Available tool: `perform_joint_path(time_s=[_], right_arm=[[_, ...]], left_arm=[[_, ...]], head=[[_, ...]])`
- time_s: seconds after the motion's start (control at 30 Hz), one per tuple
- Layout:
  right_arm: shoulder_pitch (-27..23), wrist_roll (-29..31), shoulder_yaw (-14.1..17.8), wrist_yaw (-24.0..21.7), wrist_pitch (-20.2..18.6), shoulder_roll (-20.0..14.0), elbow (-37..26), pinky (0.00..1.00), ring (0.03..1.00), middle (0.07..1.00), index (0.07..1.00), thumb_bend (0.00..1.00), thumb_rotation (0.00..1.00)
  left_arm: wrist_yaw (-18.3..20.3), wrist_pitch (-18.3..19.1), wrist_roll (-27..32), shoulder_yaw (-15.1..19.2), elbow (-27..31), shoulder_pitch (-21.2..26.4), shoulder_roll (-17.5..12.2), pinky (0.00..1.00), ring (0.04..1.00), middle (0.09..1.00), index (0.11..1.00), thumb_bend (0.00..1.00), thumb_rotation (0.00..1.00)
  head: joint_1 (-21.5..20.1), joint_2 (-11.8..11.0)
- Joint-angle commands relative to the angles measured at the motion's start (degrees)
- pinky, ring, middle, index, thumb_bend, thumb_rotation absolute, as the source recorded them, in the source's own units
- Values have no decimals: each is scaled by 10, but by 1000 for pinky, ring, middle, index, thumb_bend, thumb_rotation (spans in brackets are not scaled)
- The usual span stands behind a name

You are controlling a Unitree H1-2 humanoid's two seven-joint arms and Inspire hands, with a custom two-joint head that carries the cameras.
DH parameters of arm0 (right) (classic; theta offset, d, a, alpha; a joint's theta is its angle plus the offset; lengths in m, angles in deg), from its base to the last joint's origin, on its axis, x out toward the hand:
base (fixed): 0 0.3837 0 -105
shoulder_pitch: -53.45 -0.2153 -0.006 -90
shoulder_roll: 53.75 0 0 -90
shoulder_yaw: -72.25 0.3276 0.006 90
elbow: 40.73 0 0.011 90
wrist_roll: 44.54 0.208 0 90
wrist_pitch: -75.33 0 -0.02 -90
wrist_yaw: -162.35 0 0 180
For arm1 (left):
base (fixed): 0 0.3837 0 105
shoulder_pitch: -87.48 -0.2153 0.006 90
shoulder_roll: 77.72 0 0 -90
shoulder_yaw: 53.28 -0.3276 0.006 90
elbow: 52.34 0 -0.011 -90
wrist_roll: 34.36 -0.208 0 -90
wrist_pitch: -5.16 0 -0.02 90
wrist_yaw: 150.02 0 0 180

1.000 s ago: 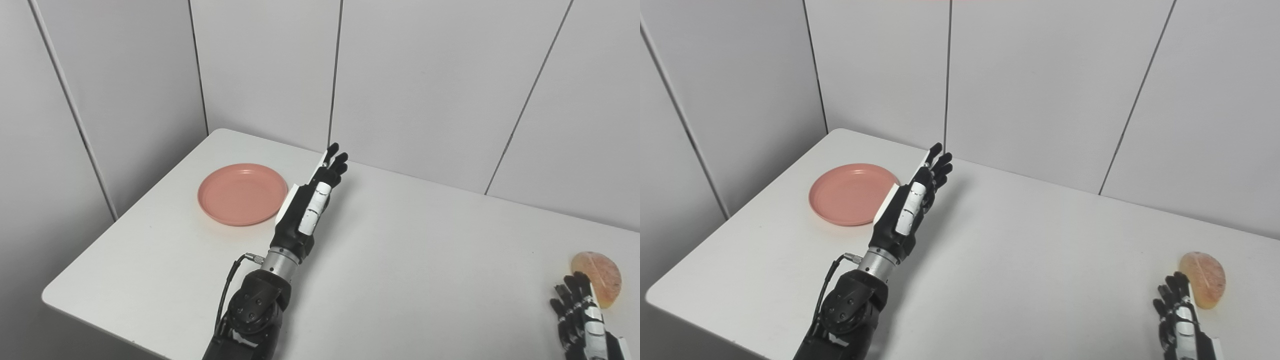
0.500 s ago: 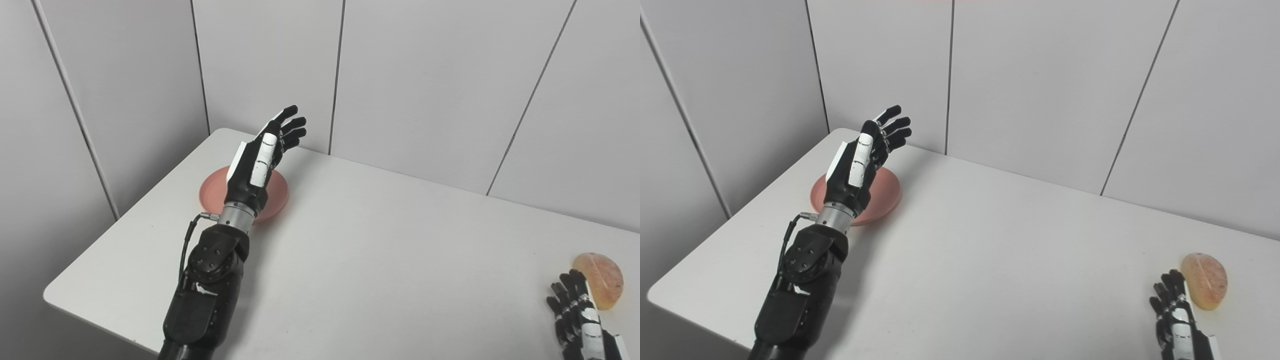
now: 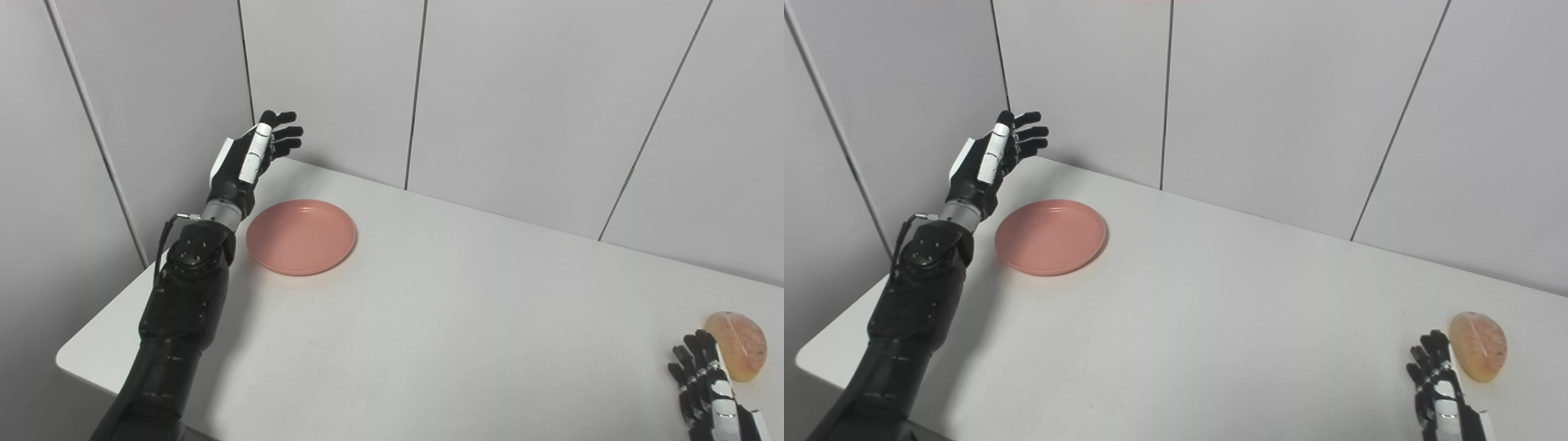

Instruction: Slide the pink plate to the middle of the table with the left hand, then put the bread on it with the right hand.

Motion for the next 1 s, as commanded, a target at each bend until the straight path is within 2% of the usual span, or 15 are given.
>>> perform_joint_path(time_s=[0.0, 0.23, 0.37, 0.5, 0.77, 0.97], right_arm=[[27, 3, -3, -9, 23, 3, 41, 1000, 994, 1000, 1000, 699, 963], [30, 8, -2, -15, 27, 5, 41, 1000, 994, 1000, 1000, 697, 966], [32, 7, -2, -16, 28, 7, 38, 1000, 993, 1000, 1000, 687, 974], [34, 6, -2, -14, 24, 7, 33, 1000, 990, 1000, 1000, 702, 969], [37, 10, 0, -15, 20, 8, 26, 1000, 985, 1000, 1000, 720, 965], [38, 14, 5, -10, 18, 9, 24, 1000, 981, 996, 993, 735, 956]], left_arm=[[6, -43, -11, 1, -19, 37, -31, 801, 737, 725, 734, 811, 1000], [18, -95, -12, -3, -137, 68, -65, 763, 741, 737, 735, 834, 1000], [31, -120, -13, -10, -213, 94, -81, 815, 757, 754, 749, 835, 1000], [40, -144, -16, -18, -272, 115, -91, 817, 760, 756, 756, 809, 1000], [38, -162, -6, -22, -337, 126, -82, 849, 780, 775, 774, 785, 1000], [33, -184, 5, -16, -369, 130, -59, 772, 771, 772, 768, 776, 1000]], head=[[2, 0], [3, 2], [3, 3], [4, 5], [3, 9], [7, 12]])
